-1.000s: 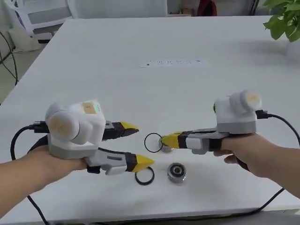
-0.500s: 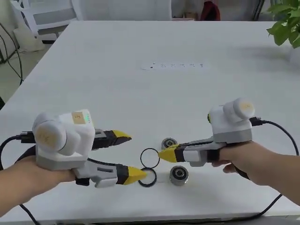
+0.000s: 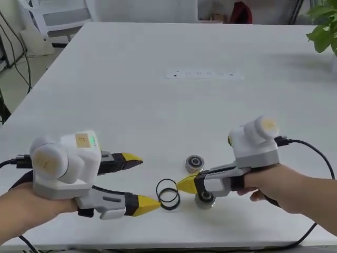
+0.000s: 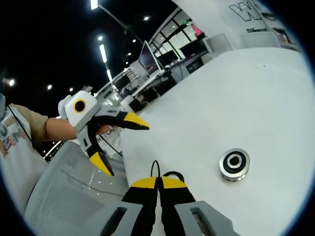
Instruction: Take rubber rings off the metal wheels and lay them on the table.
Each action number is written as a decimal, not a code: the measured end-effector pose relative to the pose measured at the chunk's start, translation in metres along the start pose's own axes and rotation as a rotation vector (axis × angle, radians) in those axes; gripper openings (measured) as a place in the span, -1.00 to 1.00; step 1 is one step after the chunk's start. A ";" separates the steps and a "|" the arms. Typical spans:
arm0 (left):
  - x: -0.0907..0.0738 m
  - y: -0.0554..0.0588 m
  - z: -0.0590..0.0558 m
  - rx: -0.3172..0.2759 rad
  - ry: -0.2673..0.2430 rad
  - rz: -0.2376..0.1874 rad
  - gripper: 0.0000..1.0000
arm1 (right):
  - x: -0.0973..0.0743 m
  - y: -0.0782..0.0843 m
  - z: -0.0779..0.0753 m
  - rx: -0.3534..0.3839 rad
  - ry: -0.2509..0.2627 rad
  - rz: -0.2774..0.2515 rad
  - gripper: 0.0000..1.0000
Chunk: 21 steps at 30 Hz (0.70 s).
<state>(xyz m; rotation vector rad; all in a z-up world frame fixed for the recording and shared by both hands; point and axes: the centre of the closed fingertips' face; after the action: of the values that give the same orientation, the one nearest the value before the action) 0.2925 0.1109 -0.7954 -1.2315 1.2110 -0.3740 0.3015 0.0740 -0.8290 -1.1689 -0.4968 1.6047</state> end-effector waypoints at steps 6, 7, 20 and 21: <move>-0.001 0.003 0.001 -0.007 -0.002 0.000 0.17 | 0.002 0.008 -0.001 0.002 0.002 0.032 -1.00; -0.001 0.004 0.001 -0.008 -0.002 0.000 0.17 | 0.003 0.009 -0.001 -0.001 0.004 0.038 -1.00; -0.001 0.008 0.004 -0.018 -0.007 0.010 0.17 | 0.004 0.014 -0.005 0.000 0.019 0.057 -1.00; -0.001 0.008 0.005 -0.020 -0.007 0.010 0.17 | 0.004 0.014 -0.005 0.001 0.020 0.058 -1.00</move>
<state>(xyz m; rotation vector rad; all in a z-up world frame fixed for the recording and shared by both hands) 0.2929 0.1171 -0.8028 -1.2423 1.2170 -0.3504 0.2987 0.0715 -0.8441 -1.2070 -0.4535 1.6409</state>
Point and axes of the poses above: the centre of the closed fingertips' face, and the gripper's own axes: x roughly forward along the fingers, z roughly to its left, y roughly out of its underside, and after that the axes turned 10 degrees about -x, right-handed
